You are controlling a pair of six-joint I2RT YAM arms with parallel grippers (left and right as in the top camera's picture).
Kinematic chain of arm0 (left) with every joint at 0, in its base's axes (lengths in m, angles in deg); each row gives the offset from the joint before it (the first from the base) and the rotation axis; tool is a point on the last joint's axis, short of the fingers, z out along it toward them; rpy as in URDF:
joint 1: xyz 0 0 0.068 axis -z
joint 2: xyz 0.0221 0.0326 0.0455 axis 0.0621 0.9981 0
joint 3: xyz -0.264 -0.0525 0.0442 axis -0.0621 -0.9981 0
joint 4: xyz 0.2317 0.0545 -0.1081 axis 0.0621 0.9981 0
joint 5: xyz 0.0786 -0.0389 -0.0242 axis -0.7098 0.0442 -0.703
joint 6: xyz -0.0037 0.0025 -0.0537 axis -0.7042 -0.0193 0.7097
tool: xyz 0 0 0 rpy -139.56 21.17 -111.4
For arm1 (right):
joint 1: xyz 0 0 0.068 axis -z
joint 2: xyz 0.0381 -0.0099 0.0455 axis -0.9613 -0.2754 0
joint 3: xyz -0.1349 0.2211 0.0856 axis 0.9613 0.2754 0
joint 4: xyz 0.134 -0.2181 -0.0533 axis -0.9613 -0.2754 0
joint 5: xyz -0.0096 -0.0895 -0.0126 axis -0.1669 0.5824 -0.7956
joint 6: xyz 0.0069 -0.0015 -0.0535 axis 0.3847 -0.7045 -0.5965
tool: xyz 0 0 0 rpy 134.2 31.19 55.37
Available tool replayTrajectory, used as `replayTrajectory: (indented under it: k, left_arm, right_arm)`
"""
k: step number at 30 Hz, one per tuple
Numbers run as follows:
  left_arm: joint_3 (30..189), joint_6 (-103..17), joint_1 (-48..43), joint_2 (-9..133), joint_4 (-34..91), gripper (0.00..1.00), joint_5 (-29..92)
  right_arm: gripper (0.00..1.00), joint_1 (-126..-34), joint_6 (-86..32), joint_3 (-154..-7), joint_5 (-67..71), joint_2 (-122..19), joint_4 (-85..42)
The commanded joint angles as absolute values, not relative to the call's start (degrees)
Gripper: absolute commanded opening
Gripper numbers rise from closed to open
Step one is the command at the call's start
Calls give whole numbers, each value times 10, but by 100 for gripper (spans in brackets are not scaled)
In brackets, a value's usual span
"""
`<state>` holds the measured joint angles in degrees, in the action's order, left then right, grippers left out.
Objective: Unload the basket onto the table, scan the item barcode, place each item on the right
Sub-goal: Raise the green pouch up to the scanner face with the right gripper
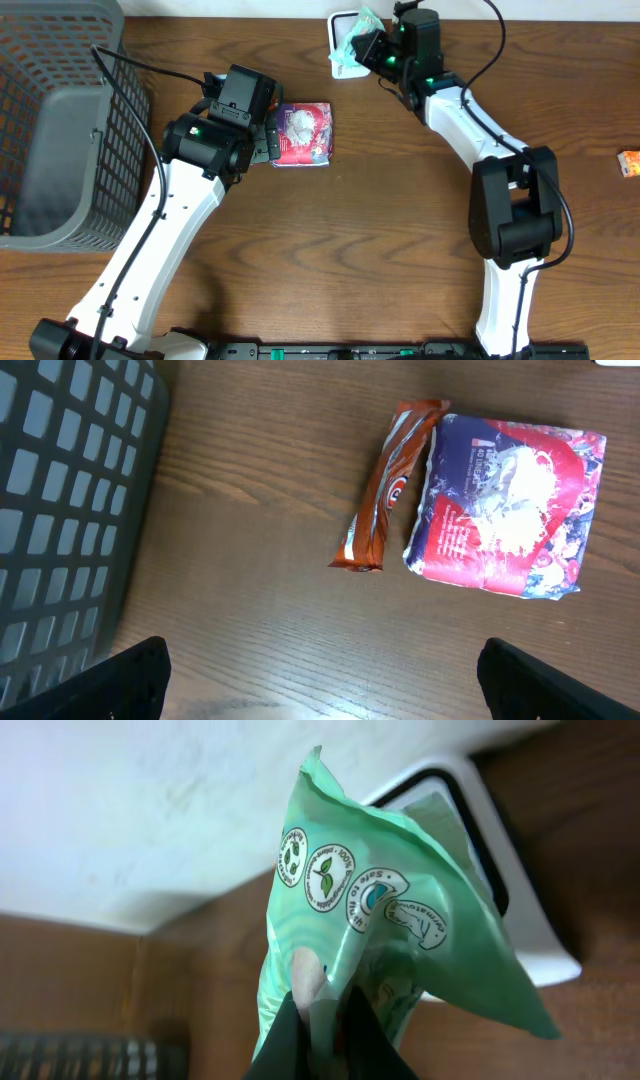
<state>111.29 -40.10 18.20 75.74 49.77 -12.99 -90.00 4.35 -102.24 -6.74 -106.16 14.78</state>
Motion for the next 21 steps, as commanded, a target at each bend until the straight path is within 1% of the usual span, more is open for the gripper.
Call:
replayTrajectory:
  k: [1,5,12,21]
  left_arm:
    - [1120,-400,180,758,499,98,-131]
    - [1120,-400,180,758,499,98,-131]
    - [1120,-400,180,758,499,98,-131]
    - [1120,-400,180,758,499,98,-131]
  right_arm:
    - [1,-906,56,-1060,-5,-1064,159]
    - [1,-906,58,-1110,-12,-1101,146]
    - [1,-906,60,-1210,-50,-1163,75]
    - [1,-905,55,-1215,-50,-1169,33]
